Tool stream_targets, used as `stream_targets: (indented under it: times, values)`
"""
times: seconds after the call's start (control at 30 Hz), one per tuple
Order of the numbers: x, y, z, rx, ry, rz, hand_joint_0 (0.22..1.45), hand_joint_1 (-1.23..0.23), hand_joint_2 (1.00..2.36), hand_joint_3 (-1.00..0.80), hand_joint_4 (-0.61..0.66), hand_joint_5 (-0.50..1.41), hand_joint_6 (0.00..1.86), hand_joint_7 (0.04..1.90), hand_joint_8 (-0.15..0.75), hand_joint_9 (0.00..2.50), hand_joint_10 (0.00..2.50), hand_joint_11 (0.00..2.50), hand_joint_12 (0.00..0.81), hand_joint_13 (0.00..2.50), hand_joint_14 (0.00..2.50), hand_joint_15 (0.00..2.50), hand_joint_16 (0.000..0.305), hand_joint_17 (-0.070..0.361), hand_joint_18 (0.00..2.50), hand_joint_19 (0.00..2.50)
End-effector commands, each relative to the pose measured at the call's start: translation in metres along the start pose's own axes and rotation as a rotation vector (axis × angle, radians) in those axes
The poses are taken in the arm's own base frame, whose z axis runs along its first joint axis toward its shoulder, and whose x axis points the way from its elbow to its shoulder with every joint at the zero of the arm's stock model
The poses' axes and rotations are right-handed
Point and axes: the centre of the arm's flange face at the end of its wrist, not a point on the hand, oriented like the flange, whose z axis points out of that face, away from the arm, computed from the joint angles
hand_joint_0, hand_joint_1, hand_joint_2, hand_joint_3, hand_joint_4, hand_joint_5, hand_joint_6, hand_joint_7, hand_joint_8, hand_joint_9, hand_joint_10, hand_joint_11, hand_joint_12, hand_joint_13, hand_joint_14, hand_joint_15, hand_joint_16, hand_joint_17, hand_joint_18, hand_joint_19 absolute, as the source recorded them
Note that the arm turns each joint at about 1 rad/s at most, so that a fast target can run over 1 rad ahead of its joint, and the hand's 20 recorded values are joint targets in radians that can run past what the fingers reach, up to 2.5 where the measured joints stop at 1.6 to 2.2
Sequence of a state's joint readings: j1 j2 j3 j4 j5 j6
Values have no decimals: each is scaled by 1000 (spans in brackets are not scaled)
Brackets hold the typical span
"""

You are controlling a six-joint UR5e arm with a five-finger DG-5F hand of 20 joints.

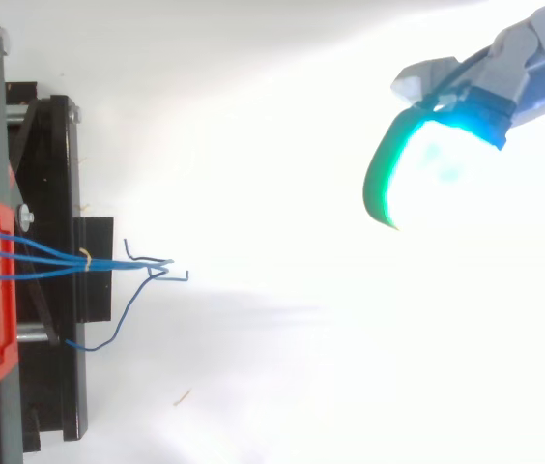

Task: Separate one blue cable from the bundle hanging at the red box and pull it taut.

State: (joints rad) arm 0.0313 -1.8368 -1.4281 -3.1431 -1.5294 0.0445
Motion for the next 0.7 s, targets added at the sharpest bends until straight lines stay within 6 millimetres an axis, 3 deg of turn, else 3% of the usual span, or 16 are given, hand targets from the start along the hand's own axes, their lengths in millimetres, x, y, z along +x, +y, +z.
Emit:
stream_targets:
  times: [0.0,0.67]
  values:
    - [1,0,0,-1,1,0,409,-438,1000,-500,174,-244,502,761,278,363,4,185,363,158,0,64,53,119,0,40]
    - [0,0,0,-1,-1,0,411,-465,1000,-500,182,-239,502,756,281,393,4,176,365,195,0,47,53,119,7,21]
